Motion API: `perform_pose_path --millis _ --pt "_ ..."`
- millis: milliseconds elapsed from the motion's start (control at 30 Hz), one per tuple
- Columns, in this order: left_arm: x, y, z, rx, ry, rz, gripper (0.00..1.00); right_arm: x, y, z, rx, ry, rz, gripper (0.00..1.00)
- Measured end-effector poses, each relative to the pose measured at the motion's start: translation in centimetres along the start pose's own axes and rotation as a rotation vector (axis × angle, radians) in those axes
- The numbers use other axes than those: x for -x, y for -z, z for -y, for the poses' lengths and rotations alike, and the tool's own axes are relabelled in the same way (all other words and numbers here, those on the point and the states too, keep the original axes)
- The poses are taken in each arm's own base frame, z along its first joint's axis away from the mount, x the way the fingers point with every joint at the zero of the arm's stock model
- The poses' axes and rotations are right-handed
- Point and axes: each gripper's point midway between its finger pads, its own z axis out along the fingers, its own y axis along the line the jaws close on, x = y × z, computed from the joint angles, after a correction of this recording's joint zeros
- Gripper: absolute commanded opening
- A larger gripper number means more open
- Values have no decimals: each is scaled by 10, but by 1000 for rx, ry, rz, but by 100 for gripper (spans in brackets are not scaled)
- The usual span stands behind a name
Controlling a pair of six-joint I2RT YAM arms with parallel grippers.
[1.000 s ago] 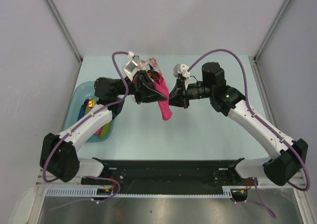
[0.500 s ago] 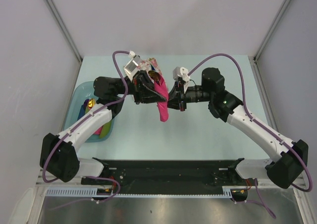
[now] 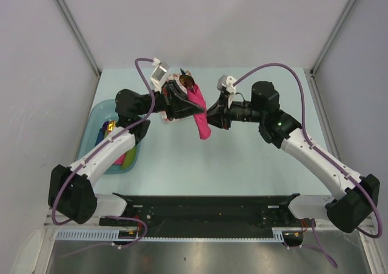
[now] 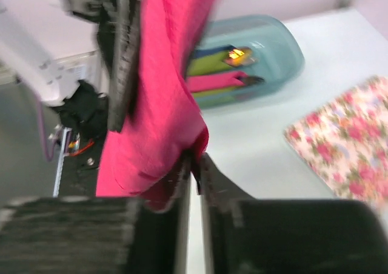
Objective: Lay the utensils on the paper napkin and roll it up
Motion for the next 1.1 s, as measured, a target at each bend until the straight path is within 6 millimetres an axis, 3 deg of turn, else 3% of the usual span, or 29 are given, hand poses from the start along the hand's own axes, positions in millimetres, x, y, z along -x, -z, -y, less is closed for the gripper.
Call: perform_pose_path --millis 133,267,367,533,667,767,900,1000,1100 --pt "10 5 -25 144 7 68 0 -12 14 35 -171 -72 -40 46" --pt "19 17 -49 306 -10 124 0 -19 37 67 -335 -142 -72 57" --pt "22 28 -69 418 -26 143 0 -14 58 84 -444 -160 -74 61" --pt "24 38 -89 534 -41 144 0 18 73 71 -476 -113 -15 61" --pt "25 39 -92 552 -47 148 0 40 66 52 -420 -74 33 64" --pt "28 37 -88 533 -47 158 0 41 52 39 -356 -88 40 70" --pt "40 29 -72 456 -65 194 0 36 35 40 -300 -116 39 74" --pt "46 24 -60 395 -80 207 0 33 25 40 -268 -119 37 73" --pt "48 21 -48 339 -92 212 0 35 19 33 -223 -108 48 65"
